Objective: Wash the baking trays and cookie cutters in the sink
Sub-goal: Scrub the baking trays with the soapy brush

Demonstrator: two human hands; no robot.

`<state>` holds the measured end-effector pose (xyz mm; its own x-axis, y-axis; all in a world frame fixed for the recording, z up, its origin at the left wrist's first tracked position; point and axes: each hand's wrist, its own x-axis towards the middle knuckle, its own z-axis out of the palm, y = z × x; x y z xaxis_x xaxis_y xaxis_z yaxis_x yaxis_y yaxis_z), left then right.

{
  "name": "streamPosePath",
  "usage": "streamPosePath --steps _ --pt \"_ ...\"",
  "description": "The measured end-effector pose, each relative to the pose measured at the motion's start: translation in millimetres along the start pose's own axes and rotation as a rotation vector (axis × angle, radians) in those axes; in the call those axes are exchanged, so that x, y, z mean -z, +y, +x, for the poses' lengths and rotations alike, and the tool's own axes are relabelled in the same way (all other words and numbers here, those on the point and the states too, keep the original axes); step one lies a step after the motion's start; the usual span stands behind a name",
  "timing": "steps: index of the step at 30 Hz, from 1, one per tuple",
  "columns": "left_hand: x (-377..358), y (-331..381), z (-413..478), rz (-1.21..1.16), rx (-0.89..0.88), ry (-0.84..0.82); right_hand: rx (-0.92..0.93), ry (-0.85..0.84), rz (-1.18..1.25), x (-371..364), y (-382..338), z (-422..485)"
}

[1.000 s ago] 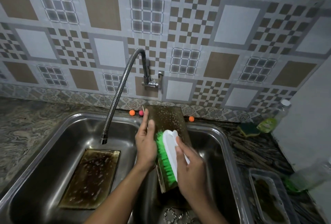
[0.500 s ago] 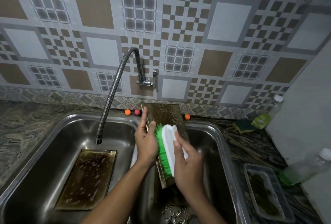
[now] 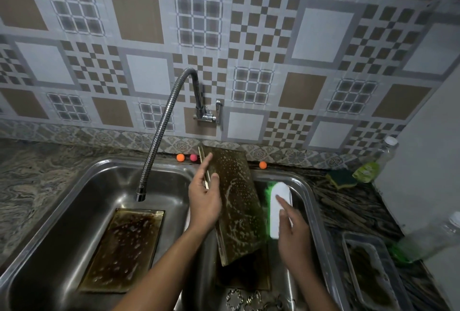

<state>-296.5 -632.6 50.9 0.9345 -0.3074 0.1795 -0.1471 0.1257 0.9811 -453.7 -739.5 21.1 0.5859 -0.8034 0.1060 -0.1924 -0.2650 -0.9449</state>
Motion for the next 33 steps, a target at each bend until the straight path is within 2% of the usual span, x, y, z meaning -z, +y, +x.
streamPosePath --steps 3,7,9,12,15,18,21,26,30,33 --pt "-4 -4 2 0.043 0.011 -0.028 0.030 -0.142 0.000 -8 -23 -1" --pt "-22 14 -12 0.144 0.048 -0.216 0.145 -0.283 -0.280 -18 -25 -16" --pt "-27 18 -13 0.106 0.111 -0.293 0.123 -0.235 -0.371 -23 -21 -18" --pt "-29 23 -11 -0.037 0.161 -0.415 0.145 -0.006 -0.572 -24 -16 -19" --pt "-24 19 -7 -0.047 0.104 -0.456 0.071 0.125 -0.406 -12 -10 -15" --pt "0 -14 0 0.334 -0.060 -0.346 -0.025 0.133 -0.287 -2 0 -13" --pt "21 -45 -8 0.599 0.047 -0.381 -0.016 0.184 -0.251 9 12 -18" --pt "40 -64 -27 0.543 0.242 -0.468 -0.033 0.234 -0.188 9 20 -31" --pt "45 -63 -21 0.515 0.234 -0.439 -0.038 0.189 -0.160 5 17 -31" --pt "63 -51 -7 0.564 0.208 -0.509 -0.064 0.112 -0.127 -11 9 -25"
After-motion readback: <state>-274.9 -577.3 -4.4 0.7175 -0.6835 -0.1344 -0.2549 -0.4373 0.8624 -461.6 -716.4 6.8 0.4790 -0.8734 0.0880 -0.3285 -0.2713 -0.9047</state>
